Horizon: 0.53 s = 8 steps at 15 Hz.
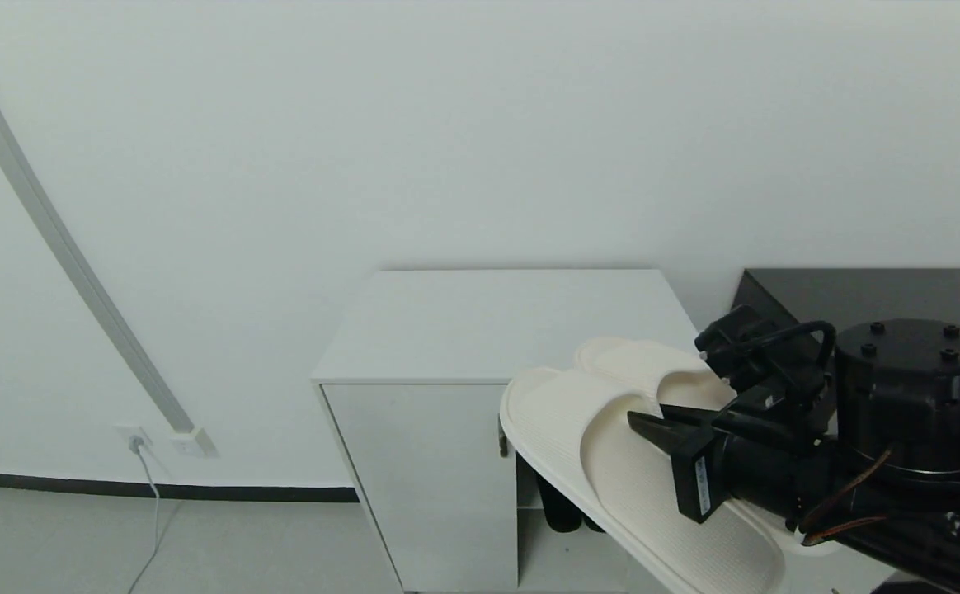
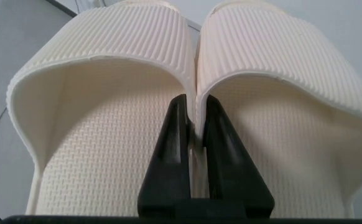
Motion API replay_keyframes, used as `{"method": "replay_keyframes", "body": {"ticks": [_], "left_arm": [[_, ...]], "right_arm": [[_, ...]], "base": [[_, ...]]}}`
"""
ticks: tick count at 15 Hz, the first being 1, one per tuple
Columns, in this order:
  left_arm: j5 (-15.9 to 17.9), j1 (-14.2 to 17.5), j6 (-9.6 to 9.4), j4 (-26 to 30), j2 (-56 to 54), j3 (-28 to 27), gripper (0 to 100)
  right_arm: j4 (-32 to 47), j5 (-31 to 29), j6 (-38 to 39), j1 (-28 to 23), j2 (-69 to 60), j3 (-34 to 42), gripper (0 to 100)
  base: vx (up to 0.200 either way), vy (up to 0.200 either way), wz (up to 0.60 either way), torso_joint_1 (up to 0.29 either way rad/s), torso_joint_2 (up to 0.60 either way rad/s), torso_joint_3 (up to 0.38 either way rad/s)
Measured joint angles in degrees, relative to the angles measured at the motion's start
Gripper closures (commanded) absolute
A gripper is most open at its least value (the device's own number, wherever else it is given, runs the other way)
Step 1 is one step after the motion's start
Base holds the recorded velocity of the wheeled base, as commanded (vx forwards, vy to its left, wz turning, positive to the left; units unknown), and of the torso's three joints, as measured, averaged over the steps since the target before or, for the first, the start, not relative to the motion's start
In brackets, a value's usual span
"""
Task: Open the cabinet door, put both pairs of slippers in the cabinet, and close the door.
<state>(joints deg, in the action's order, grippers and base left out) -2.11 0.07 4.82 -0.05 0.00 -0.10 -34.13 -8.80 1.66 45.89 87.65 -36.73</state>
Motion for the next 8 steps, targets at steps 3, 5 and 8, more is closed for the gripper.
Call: {"method": "replay_keyframes", "body": {"ticks": [3, 5, 8], "left_arm": [[-0.02, 0.0, 0.05, 0.0, 0.0, 0.0, 100], [0.0, 0.02, 0.07, -0.02, 0.0, 0.0, 100], [-0.07, -0.05, 0.07, 0.0, 0.0, 0.02, 100]], "right_arm": [[-0.07, 0.02, 0.11, -0.16, 0.2, 0.16, 100], [-0.05, 0.0, 0.11, -0.5, 0.2, 0.33, 100], [-1.41, 0.27, 0.39, -0.6, 0.28, 0.54, 100]], "base": [[0.0, -0.133, 0.0, 0.0, 0.0, -0.002], [0.0, 0.0, 0.0, 0.0, 0.0, 0.0], [0.0, 0.0, 0.0, 0.0, 0.0, 0.0]]}}
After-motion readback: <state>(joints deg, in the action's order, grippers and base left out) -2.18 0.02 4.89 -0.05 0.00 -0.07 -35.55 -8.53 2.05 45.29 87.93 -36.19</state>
